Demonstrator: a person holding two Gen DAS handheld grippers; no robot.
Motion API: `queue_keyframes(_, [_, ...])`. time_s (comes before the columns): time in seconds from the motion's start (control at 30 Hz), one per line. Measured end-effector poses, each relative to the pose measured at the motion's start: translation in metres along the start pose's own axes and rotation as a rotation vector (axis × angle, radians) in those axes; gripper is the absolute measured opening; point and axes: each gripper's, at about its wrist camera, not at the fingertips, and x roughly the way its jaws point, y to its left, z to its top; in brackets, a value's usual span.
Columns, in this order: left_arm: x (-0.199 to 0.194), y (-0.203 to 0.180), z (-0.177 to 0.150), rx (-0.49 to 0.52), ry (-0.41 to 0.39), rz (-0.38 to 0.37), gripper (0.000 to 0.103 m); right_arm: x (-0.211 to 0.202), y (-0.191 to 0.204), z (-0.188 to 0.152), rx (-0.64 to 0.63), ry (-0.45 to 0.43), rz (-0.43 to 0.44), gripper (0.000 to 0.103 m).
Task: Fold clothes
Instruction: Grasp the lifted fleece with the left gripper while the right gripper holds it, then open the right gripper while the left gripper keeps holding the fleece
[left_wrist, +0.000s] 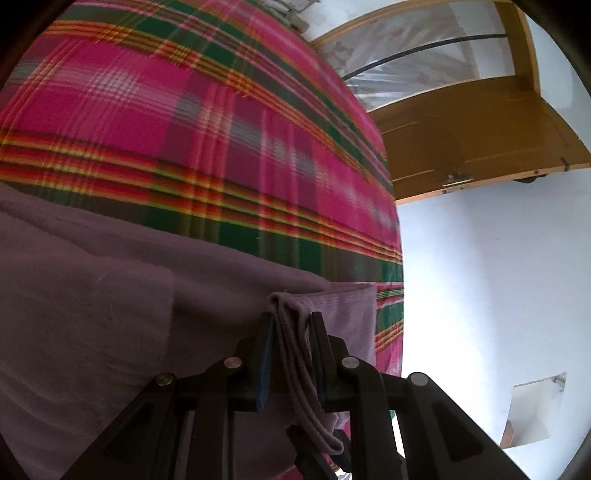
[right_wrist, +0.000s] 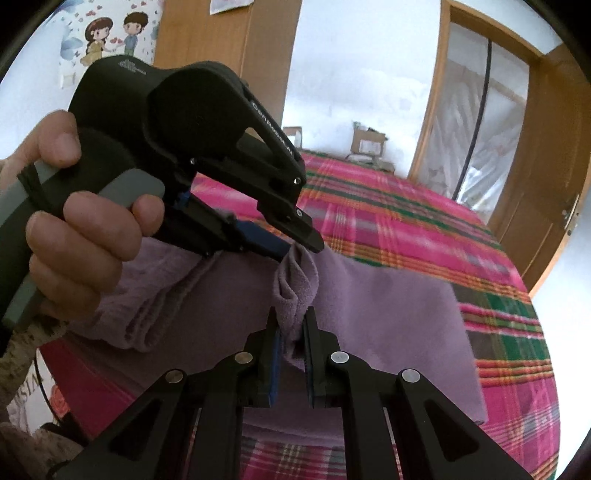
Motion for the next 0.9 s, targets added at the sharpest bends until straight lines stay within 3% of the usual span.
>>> queue_keyframes(0.27, [-0.009,0.0,0.002,-0.011,-0.043,0.025,0.018,0.008,-0.001,-0.007,0.003,0.03,0.04,0.013])
queue_keyframes(0.33, [-0.015,0.001,0.003,-0.014,-0.063,0.028,0.018,0.01,-0.001,-0.009,0.004,0.037,0.05,0.023])
queue_keyframes(0.43, [-0.021,0.0,0.003,-0.016,-0.091,0.034,0.019,0.011,-0.001,-0.01,0.006,0.038,0.068,0.028])
queue_keyframes(0.57, [-0.026,-0.001,0.001,-0.009,-0.105,0.037,0.019,0.006,0.001,-0.01,0.013,0.019,0.104,0.029])
queue_keyframes(0.77, [-0.041,-0.003,-0.009,0.016,-0.127,0.045,0.019,-0.009,-0.011,-0.007,0.104,-0.008,0.245,0.029])
queue_keyframes(0.9, [-0.047,-0.008,-0.014,0.034,-0.152,0.046,0.021,-0.001,-0.031,-0.009,0.221,0.014,0.231,0.029])
